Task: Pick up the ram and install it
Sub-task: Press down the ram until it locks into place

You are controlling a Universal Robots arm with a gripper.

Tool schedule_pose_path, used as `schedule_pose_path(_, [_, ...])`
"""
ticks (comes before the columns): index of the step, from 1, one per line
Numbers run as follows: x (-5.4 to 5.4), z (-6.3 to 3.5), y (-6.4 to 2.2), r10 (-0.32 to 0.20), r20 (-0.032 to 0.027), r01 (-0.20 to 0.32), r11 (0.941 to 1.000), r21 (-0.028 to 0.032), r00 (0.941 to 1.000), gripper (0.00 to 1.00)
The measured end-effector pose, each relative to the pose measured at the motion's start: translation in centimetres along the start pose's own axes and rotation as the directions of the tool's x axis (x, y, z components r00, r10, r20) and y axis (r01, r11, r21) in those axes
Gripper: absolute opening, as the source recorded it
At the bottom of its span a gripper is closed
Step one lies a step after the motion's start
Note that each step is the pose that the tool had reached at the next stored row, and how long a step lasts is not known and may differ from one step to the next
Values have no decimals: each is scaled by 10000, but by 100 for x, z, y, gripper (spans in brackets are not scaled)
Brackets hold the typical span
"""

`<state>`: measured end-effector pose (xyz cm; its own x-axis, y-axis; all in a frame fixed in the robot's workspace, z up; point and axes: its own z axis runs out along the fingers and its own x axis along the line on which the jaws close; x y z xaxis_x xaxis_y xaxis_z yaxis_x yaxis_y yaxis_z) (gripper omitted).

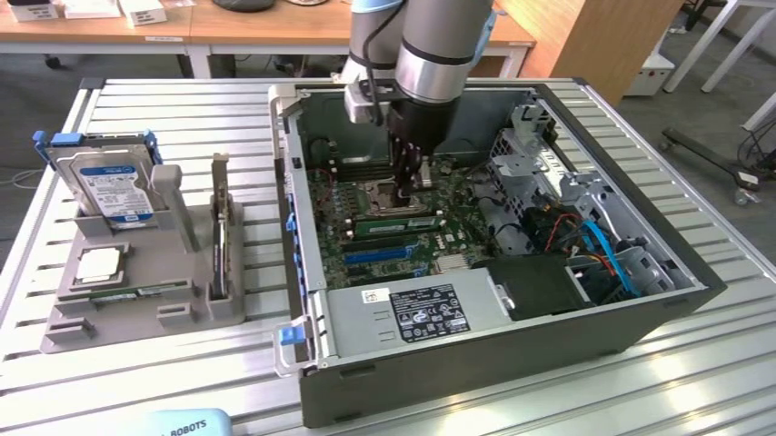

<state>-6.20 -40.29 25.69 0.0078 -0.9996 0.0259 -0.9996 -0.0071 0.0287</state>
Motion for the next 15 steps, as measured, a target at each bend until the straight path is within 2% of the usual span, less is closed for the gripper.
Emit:
schedule_pose_path(5, [-1, 3, 107, 0, 1, 0, 10000, 0, 10000, 10])
schedule_pose_path(15, [-1, 4, 142, 0, 0, 0, 10000, 7, 10000, 10])
